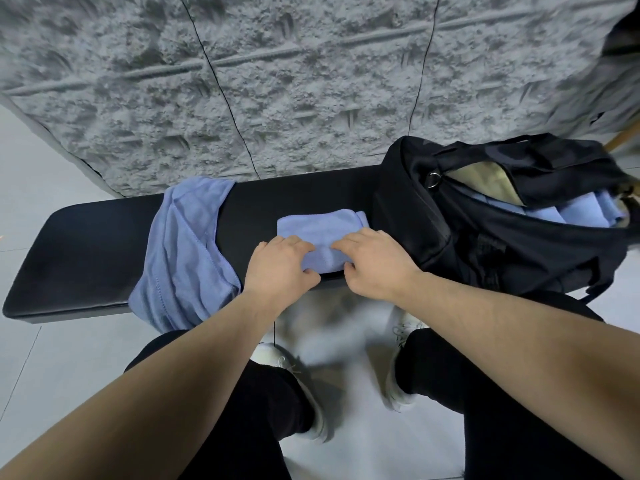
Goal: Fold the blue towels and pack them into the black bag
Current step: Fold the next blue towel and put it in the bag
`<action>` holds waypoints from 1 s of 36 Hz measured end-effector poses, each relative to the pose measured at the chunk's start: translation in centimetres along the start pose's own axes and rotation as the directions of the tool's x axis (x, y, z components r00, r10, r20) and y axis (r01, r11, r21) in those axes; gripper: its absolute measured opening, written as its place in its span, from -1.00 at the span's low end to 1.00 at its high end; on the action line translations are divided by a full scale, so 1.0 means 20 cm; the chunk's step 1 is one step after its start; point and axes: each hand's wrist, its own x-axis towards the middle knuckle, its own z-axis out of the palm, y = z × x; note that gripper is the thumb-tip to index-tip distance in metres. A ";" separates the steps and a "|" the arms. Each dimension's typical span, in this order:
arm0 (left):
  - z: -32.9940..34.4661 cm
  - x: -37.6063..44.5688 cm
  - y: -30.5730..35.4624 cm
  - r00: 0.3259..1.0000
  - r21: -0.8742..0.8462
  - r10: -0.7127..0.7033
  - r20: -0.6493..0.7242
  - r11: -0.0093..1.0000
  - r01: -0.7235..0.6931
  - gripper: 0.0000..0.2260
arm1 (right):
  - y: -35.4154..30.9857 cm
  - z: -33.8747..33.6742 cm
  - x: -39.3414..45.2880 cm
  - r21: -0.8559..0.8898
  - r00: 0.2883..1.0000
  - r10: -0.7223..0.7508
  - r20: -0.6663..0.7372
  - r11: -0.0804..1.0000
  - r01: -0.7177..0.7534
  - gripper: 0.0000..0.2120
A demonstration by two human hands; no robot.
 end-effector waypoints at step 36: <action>0.08 0.08 -0.02 0.959 -0.108 0.043 -0.281 0.991 -0.076 -0.84 | -0.01 0.00 0.08 -0.075 0.987 0.006 -0.162 0.997 -0.018 -0.77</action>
